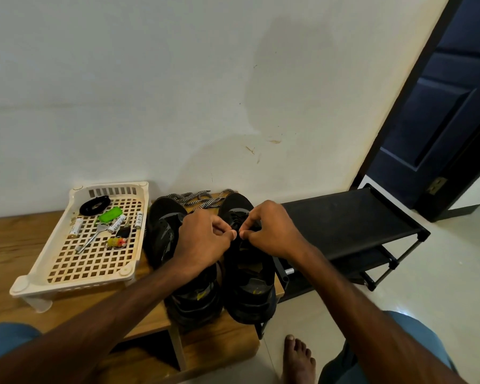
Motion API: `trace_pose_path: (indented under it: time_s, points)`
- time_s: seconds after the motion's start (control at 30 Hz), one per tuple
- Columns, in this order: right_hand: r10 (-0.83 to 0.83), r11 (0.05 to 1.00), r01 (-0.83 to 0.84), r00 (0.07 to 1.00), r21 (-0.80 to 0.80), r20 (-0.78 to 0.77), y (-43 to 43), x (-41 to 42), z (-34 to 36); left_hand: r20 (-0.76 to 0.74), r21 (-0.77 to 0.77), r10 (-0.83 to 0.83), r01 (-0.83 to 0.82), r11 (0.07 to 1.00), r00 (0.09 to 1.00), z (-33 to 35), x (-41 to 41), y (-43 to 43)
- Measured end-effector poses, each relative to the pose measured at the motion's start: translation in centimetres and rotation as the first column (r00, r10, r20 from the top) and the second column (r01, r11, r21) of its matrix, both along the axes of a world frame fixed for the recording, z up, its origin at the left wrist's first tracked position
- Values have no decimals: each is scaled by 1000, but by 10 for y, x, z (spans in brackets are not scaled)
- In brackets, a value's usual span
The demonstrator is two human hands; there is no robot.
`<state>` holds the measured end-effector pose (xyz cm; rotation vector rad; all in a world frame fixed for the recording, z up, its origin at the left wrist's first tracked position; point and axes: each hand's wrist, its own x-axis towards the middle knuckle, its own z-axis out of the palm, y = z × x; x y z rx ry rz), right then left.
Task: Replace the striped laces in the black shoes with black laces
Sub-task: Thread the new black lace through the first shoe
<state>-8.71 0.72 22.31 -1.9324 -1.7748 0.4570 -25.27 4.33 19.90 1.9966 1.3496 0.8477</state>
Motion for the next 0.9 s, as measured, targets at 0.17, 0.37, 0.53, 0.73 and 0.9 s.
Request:
trace_pose_path:
  time_s: [0.17,0.37,0.53,0.73,0.9]
  points:
    - [-43,999,43,999,-6,32,-1,-3,-5,25,4,-11,11,1000,1000,-4,-1,0]
    - [-72,997,72,997,-26,5,-2,-6,-5,59,-12,-77,78,997,995,-6,-3,6]
    - [-78,996,79,997,-42,15,-1,-11,-5,119,-67,-75,84,994,990,-11,-2,8]
    - [-77,996,73,990,-42,-115,-4,-2,-3,150,-105,-98,115,988,984,-9,-1,12]
    - [-23,996,23,1000,-92,-2,0,0,-3,51,-35,-76,78,996,996,-1,0,8]
